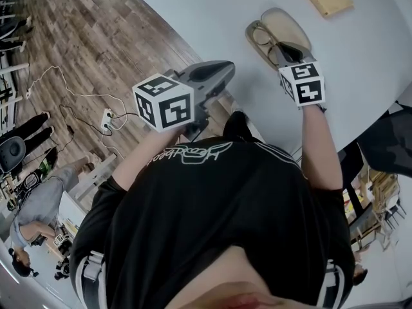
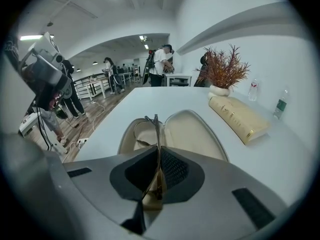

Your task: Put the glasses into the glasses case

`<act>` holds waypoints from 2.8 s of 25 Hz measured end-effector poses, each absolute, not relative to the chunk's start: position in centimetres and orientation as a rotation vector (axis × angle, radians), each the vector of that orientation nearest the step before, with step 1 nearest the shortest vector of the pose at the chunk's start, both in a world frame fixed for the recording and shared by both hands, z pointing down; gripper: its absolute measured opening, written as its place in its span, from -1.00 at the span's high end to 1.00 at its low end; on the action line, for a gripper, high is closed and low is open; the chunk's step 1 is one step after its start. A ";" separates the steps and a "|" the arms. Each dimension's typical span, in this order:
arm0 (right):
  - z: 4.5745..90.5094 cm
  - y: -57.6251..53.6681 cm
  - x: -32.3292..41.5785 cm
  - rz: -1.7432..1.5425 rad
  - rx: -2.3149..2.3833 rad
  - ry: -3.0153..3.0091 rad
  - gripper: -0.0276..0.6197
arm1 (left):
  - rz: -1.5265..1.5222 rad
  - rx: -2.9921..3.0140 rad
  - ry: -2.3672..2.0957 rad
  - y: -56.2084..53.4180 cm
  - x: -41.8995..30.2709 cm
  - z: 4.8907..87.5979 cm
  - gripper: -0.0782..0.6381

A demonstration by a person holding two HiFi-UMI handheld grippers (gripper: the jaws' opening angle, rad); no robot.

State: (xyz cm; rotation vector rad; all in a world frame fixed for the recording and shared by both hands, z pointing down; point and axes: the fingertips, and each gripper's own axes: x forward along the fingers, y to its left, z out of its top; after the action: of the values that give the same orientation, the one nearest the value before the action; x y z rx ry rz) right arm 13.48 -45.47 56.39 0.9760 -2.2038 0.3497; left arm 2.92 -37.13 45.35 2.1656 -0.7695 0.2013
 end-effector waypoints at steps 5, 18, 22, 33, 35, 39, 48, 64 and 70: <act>57.1 -45.5 13.2 0.370 0.953 -2.168 0.85 | 0.193 2.161 -0.769 -37.1 2.8 45.4 0.76; 57.7 -45.6 13.3 0.375 0.929 -2.107 0.84 | 0.175 2.158 -0.791 -36.8 2.1 45.1 0.76; 57.6 -45.6 13.4 0.391 0.942 -2.107 0.84 | 0.173 2.156 -0.795 -36.5 1.8 45.1 0.76; 56.8 -45.9 13.9 0.405 0.973 -2.113 0.53 | 0.166 2.166 -0.804 -36.1 1.4 44.4 0.76; 56.4 -46.0 14.0 0.404 0.986 -2.115 0.45 | 0.164 2.169 -0.803 -36.0 1.3 44.2 0.76; 55.3 -45.8 14.4 0.373 1.028 -2.109 0.40 | 0.162 2.182 -0.794 -35.4 1.2 43.7 0.76; 47.0 -44.0 16.0 0.289 1.276 -2.241 0.39 | 0.152 2.239 -0.763 -33.2 1.7 41.3 0.76; 32.1 -29.5 15.1 0.101 1.599 -2.509 0.74 | 0.091 2.451 -0.701 -24.4 -0.4 34.3 0.76; 29.7 -21.8 11.4 0.096 1.519 -2.608 0.86 | 0.063 2.547 -0.661 -19.2 -1.7 31.2 0.76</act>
State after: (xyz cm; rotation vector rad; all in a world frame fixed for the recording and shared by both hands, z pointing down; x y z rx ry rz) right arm 11.42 -21.82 29.71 1.5191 -2.6078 0.0963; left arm -1.67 -19.19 31.25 2.5468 -0.6612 0.0633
